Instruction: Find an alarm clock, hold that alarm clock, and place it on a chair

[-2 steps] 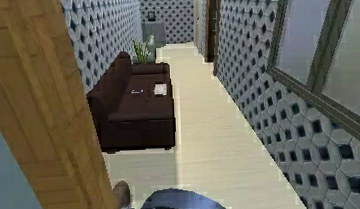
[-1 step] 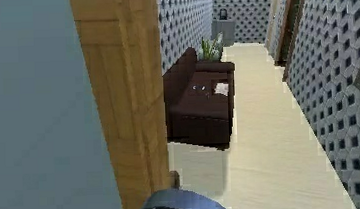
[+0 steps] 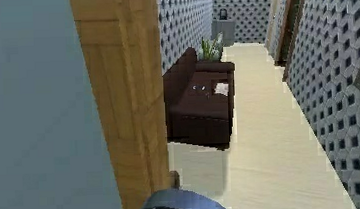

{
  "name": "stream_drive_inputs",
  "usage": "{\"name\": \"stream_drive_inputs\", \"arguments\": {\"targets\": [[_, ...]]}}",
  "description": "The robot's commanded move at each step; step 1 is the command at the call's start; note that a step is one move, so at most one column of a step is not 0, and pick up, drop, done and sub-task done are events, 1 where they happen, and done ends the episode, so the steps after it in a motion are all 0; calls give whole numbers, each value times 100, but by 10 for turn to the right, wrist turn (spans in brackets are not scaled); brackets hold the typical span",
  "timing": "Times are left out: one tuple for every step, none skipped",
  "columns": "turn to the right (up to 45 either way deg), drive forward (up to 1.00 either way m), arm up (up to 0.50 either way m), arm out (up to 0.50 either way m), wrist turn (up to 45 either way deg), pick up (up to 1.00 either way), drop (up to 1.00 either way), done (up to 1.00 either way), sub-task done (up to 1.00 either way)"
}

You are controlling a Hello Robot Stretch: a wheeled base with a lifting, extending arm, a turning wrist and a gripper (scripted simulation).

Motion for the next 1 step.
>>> {"name": "stream_drive_inputs", "arguments": {"targets": [[450,0,0,0,0,0,0,0,0]]}}
